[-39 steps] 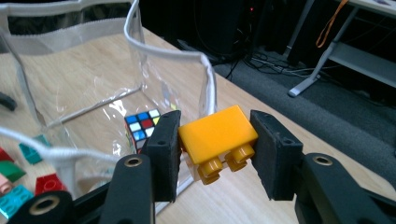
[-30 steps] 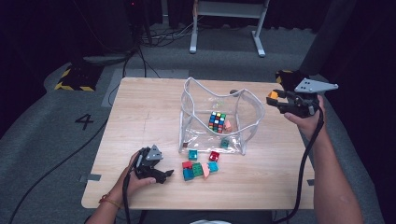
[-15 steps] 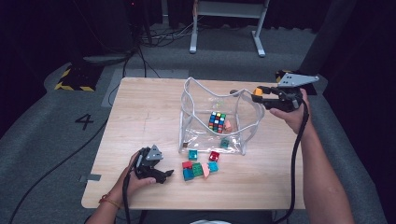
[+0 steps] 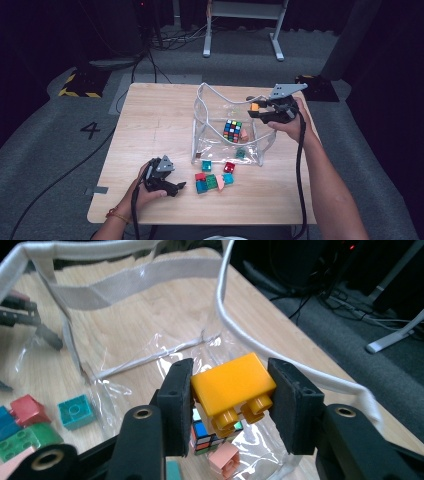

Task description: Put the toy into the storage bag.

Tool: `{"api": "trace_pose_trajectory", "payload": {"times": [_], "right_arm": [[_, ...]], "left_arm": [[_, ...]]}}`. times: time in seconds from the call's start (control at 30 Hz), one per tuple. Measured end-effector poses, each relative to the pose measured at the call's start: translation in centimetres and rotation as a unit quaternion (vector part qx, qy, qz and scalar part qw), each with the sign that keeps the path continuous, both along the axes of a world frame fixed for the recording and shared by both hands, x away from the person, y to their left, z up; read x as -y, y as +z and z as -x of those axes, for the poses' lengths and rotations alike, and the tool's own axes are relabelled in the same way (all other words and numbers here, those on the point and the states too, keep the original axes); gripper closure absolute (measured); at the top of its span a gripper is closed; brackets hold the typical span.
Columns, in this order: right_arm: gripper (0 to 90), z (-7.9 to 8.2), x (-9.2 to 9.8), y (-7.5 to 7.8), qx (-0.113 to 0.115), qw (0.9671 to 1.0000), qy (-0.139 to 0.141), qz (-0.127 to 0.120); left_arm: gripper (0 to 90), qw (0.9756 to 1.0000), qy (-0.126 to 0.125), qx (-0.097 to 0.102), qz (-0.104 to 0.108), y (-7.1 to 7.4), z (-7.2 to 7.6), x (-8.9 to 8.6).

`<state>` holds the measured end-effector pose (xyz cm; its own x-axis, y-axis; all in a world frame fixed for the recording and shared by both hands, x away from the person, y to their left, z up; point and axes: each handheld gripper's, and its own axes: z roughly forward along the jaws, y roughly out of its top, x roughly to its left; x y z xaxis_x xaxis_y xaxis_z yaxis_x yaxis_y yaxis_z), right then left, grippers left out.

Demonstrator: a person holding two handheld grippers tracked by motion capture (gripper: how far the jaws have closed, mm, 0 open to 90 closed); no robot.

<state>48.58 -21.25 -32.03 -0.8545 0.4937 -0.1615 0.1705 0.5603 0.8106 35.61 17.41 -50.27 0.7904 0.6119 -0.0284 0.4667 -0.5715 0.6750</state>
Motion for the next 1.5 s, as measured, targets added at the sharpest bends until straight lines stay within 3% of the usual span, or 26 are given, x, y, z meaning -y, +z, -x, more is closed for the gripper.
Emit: {"api": "trace_pose_trajectory", "payload": {"times": [0.2,0.33,0.5,0.53,0.6,0.8,1.13,1.27,1.3,1.5], "right_arm": [[55.3,-0.8,-1.5,-0.4,-0.015,0.9978,0.019,0.062],[55.3,-1.3,-2.5,-0.6,-0.025,0.9939,0.021,0.106],[55.3,-2.2,-3.4,-0.7,-0.029,0.9888,0.02,0.145],[55.3,-2.4,-3.5,-0.7,-0.021,0.9873,0.02,0.156],[55.3,-2.6,-3.8,-0.9,-0.032,0.9854,0.02,0.166],[55.2,-3.6,-3.8,-1.5,-0.057,0.976,0.016,0.209],[55.1,-4.4,-2.2,-2.2,-0.094,0.9559,0.012,0.278],[55.0,-4.2,-1.6,-2.1,-0.096,0.954,0.012,0.284],[54.8,-4.1,-1.4,-2.0,-0.094,0.9549,0.011,0.281],[50.4,-3.3,-0.6,-1.6,-0.079,0.9679,0.013,0.238]], "left_arm": [[12.1,1.0,0.0,0.0,0.0,0.0,0.0,0.0],[12.2,1.0,0.0,0.0,0.0,0.0,0.0,0.0],[12.2,1.0,0.0,0.0,0.0,0.0,0.0,0.0],[12.2,1.0,0.0,0.0,0.0,0.0,0.0,0.0],[12.2,1.0,0.0,0.0,0.0,0.0,0.0,0.0],[12.2,1.0,0.0,0.0,0.001,0.0,0.0,0.0],[12.1,1.0,0.0,0.0,0.0,0.0,0.0,0.0],[12.2,1.0,0.0,0.0,-0.001,0.0,0.0,0.0],[12.1,1.0,0.0,0.0,0.0,0.0,0.0,0.0],[12.2,1.0,0.0,0.0,0.0,0.0,0.0,0.0]]}}
